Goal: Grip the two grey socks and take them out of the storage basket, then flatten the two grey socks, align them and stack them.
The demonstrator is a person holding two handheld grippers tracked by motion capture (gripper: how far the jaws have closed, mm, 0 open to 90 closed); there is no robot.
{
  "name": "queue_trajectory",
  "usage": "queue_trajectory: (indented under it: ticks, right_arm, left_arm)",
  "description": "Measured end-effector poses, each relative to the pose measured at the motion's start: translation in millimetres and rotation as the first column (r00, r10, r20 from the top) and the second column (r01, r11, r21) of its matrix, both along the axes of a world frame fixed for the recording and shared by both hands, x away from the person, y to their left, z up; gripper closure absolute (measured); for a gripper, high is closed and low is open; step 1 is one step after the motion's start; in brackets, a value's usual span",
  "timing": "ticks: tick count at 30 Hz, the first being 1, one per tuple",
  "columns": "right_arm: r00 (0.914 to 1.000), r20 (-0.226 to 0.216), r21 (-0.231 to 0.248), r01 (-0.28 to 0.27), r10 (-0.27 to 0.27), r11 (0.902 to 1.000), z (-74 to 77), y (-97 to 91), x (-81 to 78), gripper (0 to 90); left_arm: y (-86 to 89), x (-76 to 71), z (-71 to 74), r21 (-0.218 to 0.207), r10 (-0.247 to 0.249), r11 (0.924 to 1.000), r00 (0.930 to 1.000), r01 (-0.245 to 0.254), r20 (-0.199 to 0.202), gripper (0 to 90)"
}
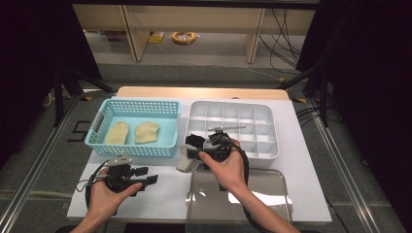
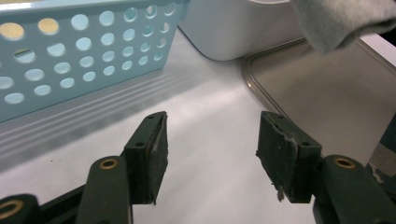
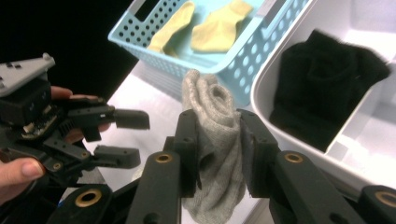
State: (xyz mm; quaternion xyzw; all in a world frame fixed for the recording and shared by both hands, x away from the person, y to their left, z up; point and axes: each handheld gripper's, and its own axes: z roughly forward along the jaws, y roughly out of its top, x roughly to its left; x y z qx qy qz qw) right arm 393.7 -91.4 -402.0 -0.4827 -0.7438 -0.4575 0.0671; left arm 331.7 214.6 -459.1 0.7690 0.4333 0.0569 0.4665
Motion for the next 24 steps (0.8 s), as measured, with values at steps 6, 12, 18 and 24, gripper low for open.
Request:
queue_trajectory:
  ticks: [6,12,18,24]
  right_arm:
    - [0.9995,0.018,0.013,0.027,-0.028,0.9995,6.2,-10.0,3.9,71.8]
    - [0.9982,0.023,0.017,0.054,-0.055,0.9984,8.3,-17.0,7.8,71.8]
    - [0.9969,0.044,0.025,0.065,-0.066,0.9976,11.9,-24.9,13.9,71.8]
    - [0.9944,0.047,0.014,0.094,-0.095,0.9954,16.4,-30.3,20.4,71.8]
  left_arm:
    - [-1.4,0.5,0.0,-0.001,-0.004,1.0000,1.0000,0.004,-0.001,43.0]
    - [-2.5,-0.3,-0.2,-0.001,-0.008,1.0000,1.0000,0.008,0.000,43.2]
    - [-2.4,-0.4,0.8,0.002,-0.002,1.0000,1.0000,0.002,0.003,43.5]
    - [-3.2,-0.5,-0.8,0.001,-0.005,1.0000,1.0000,0.005,-0.001,43.5]
